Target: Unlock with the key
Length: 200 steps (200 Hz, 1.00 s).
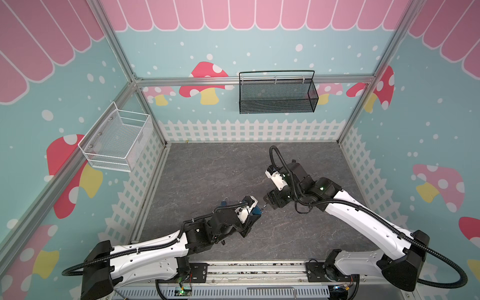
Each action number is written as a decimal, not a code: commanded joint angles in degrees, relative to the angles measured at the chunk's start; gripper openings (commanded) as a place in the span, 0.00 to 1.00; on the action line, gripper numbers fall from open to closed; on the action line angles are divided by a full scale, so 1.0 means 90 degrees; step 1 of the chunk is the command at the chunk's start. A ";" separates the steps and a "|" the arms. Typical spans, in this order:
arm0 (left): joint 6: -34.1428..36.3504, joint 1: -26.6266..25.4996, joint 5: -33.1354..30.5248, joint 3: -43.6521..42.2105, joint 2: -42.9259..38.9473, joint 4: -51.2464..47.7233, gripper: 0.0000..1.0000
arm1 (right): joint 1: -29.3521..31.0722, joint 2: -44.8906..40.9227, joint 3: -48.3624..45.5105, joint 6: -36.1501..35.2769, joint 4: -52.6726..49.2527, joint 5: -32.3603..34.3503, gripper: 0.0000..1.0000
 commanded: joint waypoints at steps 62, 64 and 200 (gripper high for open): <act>0.0140 -0.0007 -0.0271 -0.0207 -0.0253 0.0619 0.00 | -0.0186 -0.0436 -0.0265 -0.0352 -0.0259 -0.0483 0.80; 0.0138 -0.0013 -0.0262 -0.0207 -0.0251 0.0622 0.00 | -0.0185 -0.0437 -0.0268 -0.0356 -0.0254 -0.0492 0.80; 0.0448 -0.0015 0.0148 -0.0082 -0.0233 0.0652 0.00 | -0.0454 -0.0440 -0.0182 -0.0357 0.0045 -0.0980 0.81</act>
